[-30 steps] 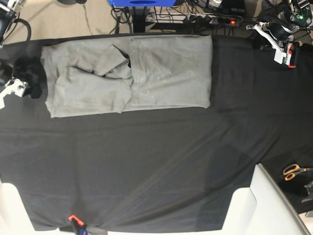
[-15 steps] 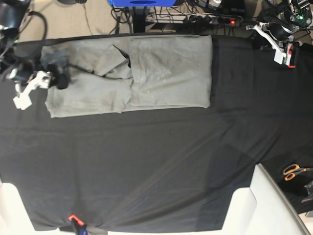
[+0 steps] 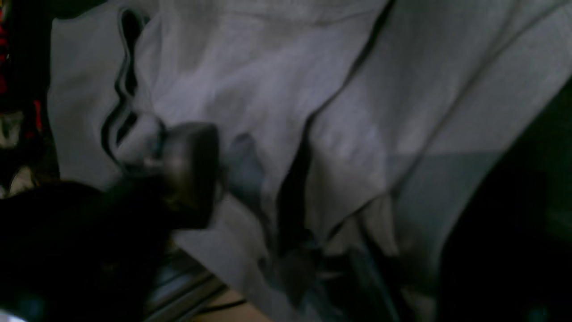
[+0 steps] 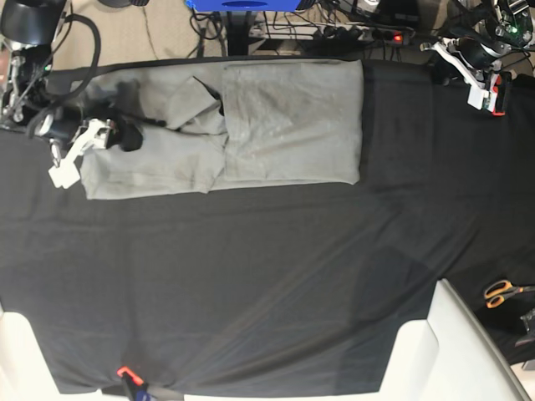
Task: Fold the T-shirt properly
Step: 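Pull the grasped shirt end with the right gripper and fold it over, then press the right gripper down on the folded grey bundle to flatten it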
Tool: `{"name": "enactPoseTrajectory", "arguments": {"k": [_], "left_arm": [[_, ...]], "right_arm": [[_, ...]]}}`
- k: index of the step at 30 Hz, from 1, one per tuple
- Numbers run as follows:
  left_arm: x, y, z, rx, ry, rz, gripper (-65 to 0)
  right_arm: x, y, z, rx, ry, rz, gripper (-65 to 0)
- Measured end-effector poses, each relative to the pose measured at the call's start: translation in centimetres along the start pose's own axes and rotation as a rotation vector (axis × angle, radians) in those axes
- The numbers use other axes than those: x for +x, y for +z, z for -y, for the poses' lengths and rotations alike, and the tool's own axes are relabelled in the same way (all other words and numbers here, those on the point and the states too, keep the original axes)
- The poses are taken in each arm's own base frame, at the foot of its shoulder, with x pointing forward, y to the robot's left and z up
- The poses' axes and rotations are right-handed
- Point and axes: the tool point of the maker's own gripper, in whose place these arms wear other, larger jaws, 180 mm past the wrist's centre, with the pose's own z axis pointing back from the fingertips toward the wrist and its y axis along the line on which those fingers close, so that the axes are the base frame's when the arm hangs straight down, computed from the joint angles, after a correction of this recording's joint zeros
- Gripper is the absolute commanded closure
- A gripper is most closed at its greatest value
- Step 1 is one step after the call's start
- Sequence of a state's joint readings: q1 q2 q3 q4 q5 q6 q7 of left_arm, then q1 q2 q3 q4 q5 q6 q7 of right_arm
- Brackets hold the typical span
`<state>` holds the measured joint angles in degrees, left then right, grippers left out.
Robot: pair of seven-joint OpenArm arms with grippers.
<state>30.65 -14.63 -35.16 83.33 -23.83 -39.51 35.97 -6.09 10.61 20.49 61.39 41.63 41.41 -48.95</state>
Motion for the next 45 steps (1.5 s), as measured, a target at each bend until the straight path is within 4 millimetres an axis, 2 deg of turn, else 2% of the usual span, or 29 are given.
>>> {"name": "enactPoseTrajectory", "arguments": {"k": [4, 5, 7, 8, 13, 18, 21, 24, 25, 30, 33, 38, 45], "left_arm": [[0.0, 0.0, 0.0, 0.001, 0.0, -0.001, 0.0], [0.0, 0.0, 0.0, 0.001, 0.0, -0.001, 0.0], [0.0, 0.0, 0.0, 0.001, 0.0, 0.0, 0.0], [0.0, 0.0, 0.0, 0.001, 0.0, -0.001, 0.0], [0.0, 0.0, 0.0, 0.001, 0.0, 0.001, 0.0], [0.1, 0.0, -0.1, 0.002, -0.001, 0.002, 0.0], [0.0, 0.0, 0.0, 0.001, 0.0, 0.002, 0.0], [0.0, 0.0, 0.0, 0.0, 0.0, 0.002, 0.0], [0.0, 0.0, 0.0, -0.001, -0.001, 0.003, 0.0], [0.0, 0.0, 0.2, -0.003, -0.006, 0.001, 0.0], [0.2, -0.1, 0.2, -0.004, -0.006, 0.005, 0.0], [0.2, 0.0, 0.1, -0.003, -0.009, 0.006, 0.0], [0.2, 0.0, 0.2, -0.003, -0.008, 0.005, 0.0]], "right_arm": [[-0.7, -0.5, 0.5, -0.001, -0.031, -0.028, -3.9], [-0.7, -0.4, 0.8, -0.003, -0.038, -0.032, 0.0], [-0.5, -0.4, 1.1, -0.001, -0.038, -0.038, -2.1], [-0.4, -0.2, 1.4, 0.003, -0.031, -0.04, -0.9], [1.0, 1.0, 4.1, -0.011, -0.058, -0.022, -0.5], [3.5, 5.6, 9.7, -0.19, -0.047, 0.005, -0.5], [3.6, 7.0, 10.6, -0.26, 0.008, -0.008, -0.5], [2.9, 7.5, 8.8, -0.289, 0.127, -0.038, -0.5], [3.1, 7.8, 8.3, -0.329, 0.111, -0.011, -0.5], [5.1, 8.9, 4.0, -0.536, 0.246, 0.092, -0.3], [5.3, 7.2, 0.6, -0.567, 0.366, 0.088, -0.3], [3.3, 4.5, -2.2, -0.67, 0.431, 0.021, -0.3], [2.9, 1.8, -7.7, -0.698, 0.558, 0.021, -0.3]]}}
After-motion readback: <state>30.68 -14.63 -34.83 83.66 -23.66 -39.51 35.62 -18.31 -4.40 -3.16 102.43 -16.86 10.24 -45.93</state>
